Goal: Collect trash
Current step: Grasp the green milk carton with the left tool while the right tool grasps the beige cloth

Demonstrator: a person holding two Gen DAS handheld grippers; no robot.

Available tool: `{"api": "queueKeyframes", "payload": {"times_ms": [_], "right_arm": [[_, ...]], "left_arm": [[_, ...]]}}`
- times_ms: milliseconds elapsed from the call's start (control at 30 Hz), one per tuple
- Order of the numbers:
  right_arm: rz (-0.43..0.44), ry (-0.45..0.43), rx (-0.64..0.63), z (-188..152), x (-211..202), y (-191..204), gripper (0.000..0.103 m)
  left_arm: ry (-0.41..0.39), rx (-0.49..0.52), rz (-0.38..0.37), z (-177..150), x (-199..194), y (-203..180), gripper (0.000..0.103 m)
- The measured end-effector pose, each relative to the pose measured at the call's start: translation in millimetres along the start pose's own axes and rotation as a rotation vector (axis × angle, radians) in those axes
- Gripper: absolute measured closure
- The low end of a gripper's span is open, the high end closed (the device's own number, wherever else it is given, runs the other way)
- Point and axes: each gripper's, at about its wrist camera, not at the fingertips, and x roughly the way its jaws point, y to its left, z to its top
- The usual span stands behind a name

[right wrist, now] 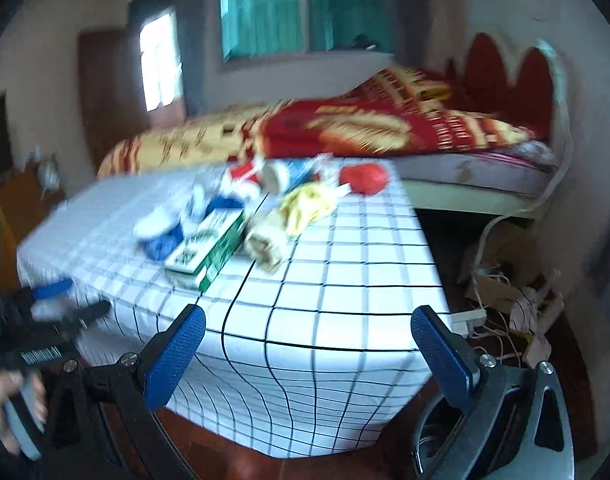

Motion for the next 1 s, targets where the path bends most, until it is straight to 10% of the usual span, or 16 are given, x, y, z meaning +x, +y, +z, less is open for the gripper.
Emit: {"api": "queueKeyframes", "payload": {"times_ms": [233, 433, 1000], "right_arm": [[-0.009, 0.088, 0.011, 14.0, 64.2, 7.4, 0.0], [0.09, 0.122, -0.006, 25.1, 103.1, 1.7, 0.027], [0.265, 0.137, -0.123, 39.3, 151.6, -1.1, 0.032]], "left_arm": [[0.022, -0.037, -0.057, 2.7, 22.9, 4.2, 0.019], [0.019, -0.021, -0.126, 17.0, 49.0, -21.3, 0.024], [0.022, 0.009, -0.174, 48.0, 107.7, -40.5, 0.047]]}}
